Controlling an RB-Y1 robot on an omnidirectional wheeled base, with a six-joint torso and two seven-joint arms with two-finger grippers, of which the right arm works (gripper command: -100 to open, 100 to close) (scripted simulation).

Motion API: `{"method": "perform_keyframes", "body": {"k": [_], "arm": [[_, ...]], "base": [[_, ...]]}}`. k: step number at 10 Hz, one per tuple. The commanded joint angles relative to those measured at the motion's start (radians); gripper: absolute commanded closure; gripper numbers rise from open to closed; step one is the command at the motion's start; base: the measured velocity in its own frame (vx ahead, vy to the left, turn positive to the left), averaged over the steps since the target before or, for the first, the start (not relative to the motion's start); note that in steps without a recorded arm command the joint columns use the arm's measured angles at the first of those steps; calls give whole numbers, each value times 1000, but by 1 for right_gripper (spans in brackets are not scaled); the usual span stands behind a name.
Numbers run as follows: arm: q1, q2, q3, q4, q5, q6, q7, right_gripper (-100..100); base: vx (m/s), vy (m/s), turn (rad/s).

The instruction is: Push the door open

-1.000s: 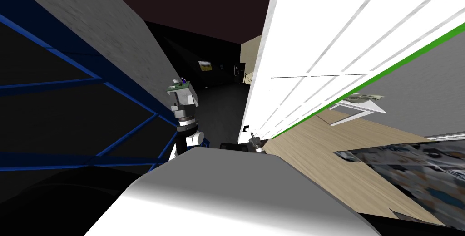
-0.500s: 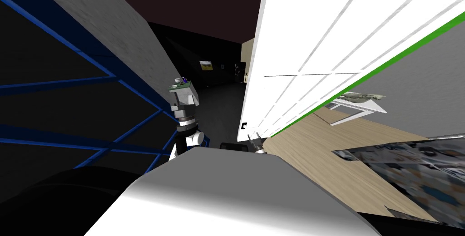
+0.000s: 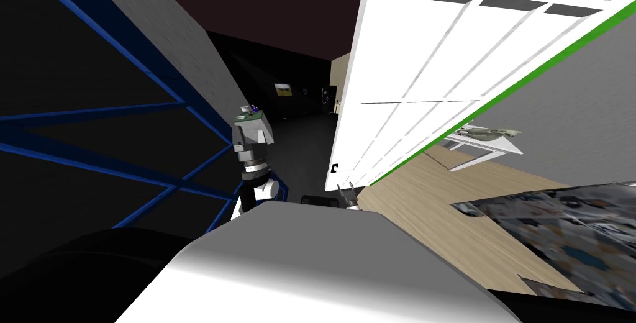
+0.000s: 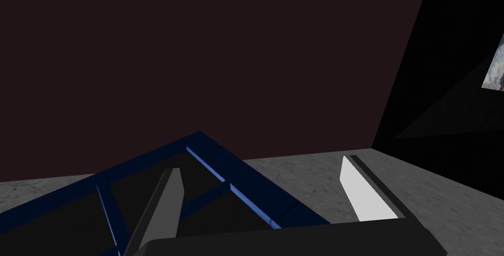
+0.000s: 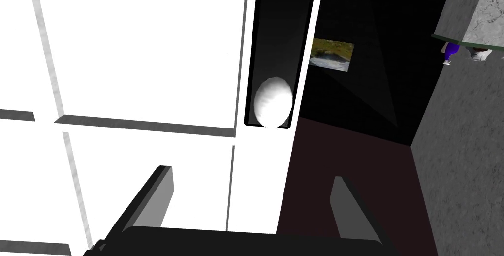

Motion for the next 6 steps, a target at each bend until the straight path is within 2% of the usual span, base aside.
{"method": "perform_keyframes", "body": {"k": [1, 2, 3, 4, 6], "arm": [[11, 30, 24, -3, -36, 9, 31, -100], [3, 17, 13, 2, -22, 5, 17, -100], [-5, -13, 13, 4, -25, 13, 25, -100], [-13, -26, 11, 6, -26, 20, 28, -100], [-24, -22, 8, 9, -28, 31, 33, -100]], "base": [[-94, 19, 12], [-44, 10, 1], [78, 7, 32], [198, -38, 53], [234, -8, 45]]}}
